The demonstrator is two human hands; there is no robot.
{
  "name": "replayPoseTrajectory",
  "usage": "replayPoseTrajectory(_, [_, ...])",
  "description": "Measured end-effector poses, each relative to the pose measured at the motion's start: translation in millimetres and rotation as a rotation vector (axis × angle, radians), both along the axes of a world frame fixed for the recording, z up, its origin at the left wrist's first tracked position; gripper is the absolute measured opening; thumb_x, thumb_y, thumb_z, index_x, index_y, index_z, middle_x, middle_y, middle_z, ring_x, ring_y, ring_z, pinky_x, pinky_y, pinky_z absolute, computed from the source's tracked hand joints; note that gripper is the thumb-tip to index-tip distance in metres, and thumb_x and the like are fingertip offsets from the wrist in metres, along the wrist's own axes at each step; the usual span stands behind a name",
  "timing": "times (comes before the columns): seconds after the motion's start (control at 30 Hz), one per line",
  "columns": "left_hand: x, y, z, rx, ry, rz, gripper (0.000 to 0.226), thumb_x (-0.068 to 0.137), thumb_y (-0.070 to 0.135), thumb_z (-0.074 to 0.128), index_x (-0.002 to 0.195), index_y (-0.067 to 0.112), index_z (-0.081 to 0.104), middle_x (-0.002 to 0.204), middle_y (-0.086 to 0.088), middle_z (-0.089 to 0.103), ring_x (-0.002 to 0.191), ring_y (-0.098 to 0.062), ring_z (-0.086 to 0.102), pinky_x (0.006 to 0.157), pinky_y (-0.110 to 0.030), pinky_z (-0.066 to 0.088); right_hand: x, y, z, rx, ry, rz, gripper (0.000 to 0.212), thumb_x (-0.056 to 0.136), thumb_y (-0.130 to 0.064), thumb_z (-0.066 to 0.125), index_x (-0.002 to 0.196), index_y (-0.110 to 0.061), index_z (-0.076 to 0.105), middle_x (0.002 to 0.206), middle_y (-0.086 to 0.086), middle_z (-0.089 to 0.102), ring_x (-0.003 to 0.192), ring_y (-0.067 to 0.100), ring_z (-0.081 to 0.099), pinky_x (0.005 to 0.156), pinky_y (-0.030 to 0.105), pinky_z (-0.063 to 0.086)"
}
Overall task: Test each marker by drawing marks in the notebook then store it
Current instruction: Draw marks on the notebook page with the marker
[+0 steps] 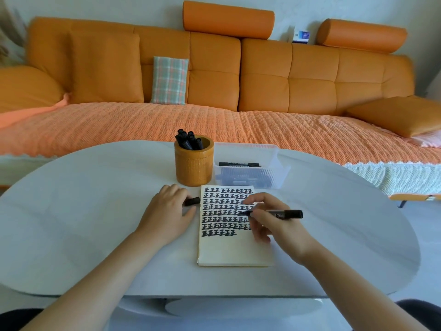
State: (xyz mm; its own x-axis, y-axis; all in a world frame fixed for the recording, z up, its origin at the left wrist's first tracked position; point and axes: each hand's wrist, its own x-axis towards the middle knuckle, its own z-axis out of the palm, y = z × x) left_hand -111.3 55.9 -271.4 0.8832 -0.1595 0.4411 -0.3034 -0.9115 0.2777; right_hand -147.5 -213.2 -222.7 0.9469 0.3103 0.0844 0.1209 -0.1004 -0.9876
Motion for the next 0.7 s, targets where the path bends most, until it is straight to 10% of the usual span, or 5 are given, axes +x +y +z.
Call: replayPoseTrajectory(0.7, [3, -3, -3, -0.018, -0.019, 0.031, 0.01, 0.089, 0.028, 0.061, 0.09, 0.018, 0.061, 0.094, 0.003, 0.055, 0.09, -0.019, 0.046, 0.072, -0.033, 0.042, 1, 3, -26, -0.216, -0.084, -0.068, 0.022, 0.082, -0.004, 0.074, 0.072, -0.001, 0.055, 0.066, -0.003, 0.062, 0.058, 0.008, 0.051, 0.054, 0.021, 0.04])
